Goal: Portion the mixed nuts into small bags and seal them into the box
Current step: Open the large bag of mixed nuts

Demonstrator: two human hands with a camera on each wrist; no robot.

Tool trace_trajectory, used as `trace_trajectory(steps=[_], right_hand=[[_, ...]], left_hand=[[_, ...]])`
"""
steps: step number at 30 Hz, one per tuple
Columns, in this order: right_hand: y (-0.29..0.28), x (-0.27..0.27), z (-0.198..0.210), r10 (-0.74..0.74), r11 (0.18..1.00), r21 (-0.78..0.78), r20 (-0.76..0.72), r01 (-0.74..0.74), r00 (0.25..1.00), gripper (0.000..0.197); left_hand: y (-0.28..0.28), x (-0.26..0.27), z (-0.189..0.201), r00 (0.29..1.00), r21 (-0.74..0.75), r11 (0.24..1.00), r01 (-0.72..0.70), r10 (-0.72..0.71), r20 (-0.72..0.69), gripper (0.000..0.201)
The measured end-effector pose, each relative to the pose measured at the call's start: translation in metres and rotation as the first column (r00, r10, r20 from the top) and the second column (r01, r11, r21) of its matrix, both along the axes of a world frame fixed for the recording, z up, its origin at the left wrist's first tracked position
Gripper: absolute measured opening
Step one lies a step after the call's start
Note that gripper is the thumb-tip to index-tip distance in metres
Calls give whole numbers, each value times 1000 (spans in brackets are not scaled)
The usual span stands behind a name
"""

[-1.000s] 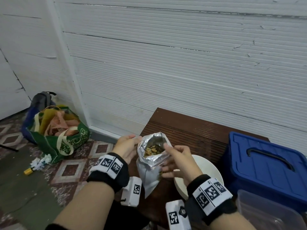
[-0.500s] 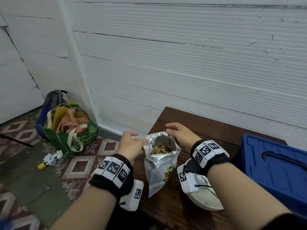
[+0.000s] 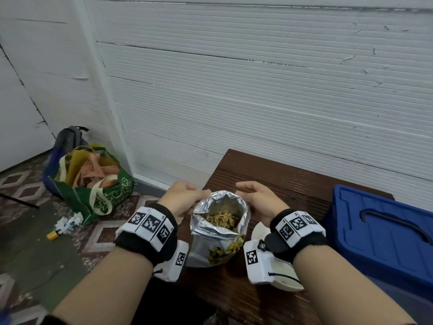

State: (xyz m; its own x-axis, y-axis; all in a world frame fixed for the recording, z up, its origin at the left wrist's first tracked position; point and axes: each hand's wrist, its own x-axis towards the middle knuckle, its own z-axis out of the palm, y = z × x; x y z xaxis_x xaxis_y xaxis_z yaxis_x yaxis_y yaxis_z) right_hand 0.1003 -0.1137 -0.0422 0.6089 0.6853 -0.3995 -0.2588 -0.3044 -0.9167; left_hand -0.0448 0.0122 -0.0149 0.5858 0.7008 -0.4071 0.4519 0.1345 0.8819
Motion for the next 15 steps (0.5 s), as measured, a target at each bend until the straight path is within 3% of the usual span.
trace_trajectory(steps=[4,7,8,11,15], right_hand=[[0,-4,-1,-58,998,9,56,57,997,13],[-2,-2,1,-63,998,-18,94,65,994,16],[-2,-2,1,-70,997,-21,81,72,994,18],[-3,-2,0,-125,992,4,-11,125,992,24],[-5,-3,-2,-170,985,22,-119,174,978,27]], left_hand=[[-1,-4,4,990,148,986,80,-62,-124,31],[-5,-1,9,977,202,969,140,-103,-187,15],[-6,1,9,975,209,967,143,-102,-197,28],[-7,6,9,986,151,985,80,-57,-155,38],[-5,9,8,999,-126,992,29,-35,-41,47]])
